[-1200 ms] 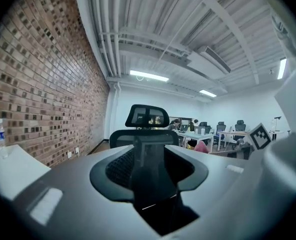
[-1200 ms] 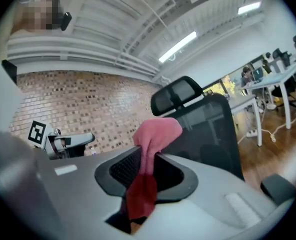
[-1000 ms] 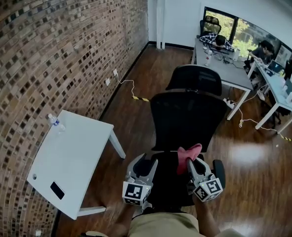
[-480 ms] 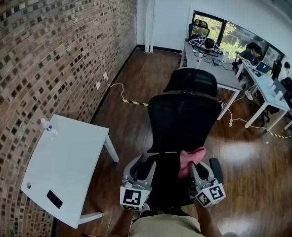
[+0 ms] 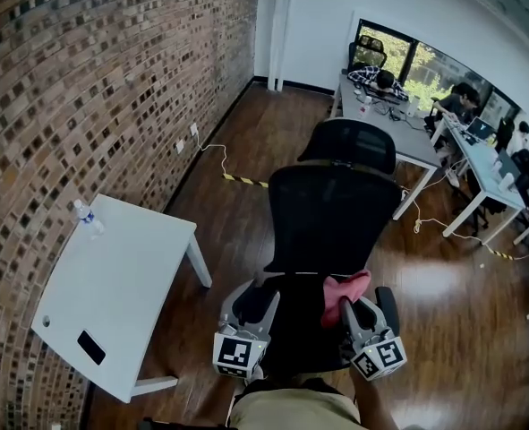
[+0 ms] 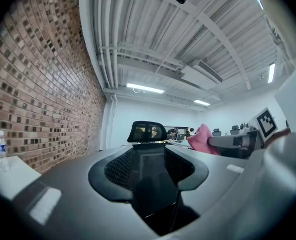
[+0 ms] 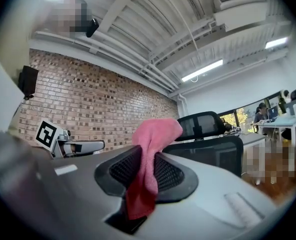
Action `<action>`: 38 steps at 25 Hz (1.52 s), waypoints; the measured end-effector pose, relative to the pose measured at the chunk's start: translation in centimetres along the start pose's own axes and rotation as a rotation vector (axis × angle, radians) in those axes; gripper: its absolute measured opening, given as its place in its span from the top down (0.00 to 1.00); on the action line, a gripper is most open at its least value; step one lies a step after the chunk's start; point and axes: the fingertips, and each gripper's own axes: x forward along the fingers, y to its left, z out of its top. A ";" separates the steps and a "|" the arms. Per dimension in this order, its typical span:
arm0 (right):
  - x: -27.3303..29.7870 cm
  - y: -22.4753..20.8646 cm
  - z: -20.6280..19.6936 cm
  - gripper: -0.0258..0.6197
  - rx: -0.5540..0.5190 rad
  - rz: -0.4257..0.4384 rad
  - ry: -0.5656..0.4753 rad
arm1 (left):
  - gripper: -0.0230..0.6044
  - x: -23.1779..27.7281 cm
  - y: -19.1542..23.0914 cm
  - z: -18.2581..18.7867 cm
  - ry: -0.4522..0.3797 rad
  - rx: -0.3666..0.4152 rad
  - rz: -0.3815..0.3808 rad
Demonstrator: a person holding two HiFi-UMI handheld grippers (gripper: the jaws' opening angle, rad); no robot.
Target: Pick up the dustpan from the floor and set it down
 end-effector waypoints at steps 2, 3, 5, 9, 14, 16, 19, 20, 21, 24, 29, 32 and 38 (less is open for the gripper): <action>-0.7 -0.7 0.4 0.83 0.008 0.002 -0.013 | 0.68 0.0 -0.9 0.5 -0.001 0.016 0.013; -1.2 -1.2 0.5 0.83 0.014 0.005 -0.019 | 0.68 0.0 -1.6 0.9 -0.002 0.022 0.017; -2.4 -2.4 0.7 0.83 0.028 0.014 -0.027 | 0.67 0.1 -3.4 1.3 0.001 0.039 0.025; -6.6 -4.9 0.1 0.83 0.073 0.043 -0.019 | 0.67 -0.1 -8.9 0.9 0.031 0.046 0.046; -13.8 -8.0 -2.2 0.83 0.089 0.070 0.048 | 0.67 -0.9 -17.3 -2.2 0.097 0.025 0.072; -16.2 -9.1 -3.3 0.83 0.097 0.087 0.087 | 0.67 -1.0 -20.7 -3.0 0.125 0.012 0.069; -18.0 -9.1 -3.4 0.83 0.093 0.119 0.102 | 0.67 -1.2 -24.1 -2.6 0.141 0.031 0.050; -18.4 -8.7 -3.0 0.83 0.083 0.128 0.090 | 0.67 -1.4 -24.7 -2.3 0.139 0.039 0.046; -18.8 -8.2 -2.4 0.83 0.070 0.134 0.075 | 0.67 -1.6 -25.2 -1.9 0.135 0.043 0.044; -19.7 -7.9 -0.4 0.83 0.030 0.125 0.035 | 0.67 -2.2 -26.3 -0.6 0.104 0.066 0.045; -21.0 -6.5 2.9 0.83 -0.039 0.051 -0.018 | 0.67 -4.5 -25.4 1.8 0.049 0.074 0.073; -22.1 -4.9 3.0 0.83 -0.038 0.001 -0.009 | 0.67 -7.0 -24.9 2.2 0.035 0.083 0.060; -22.2 -1.0 2.3 0.83 -0.133 -0.053 0.007 | 0.68 -11.1 -21.9 1.5 0.036 0.054 0.089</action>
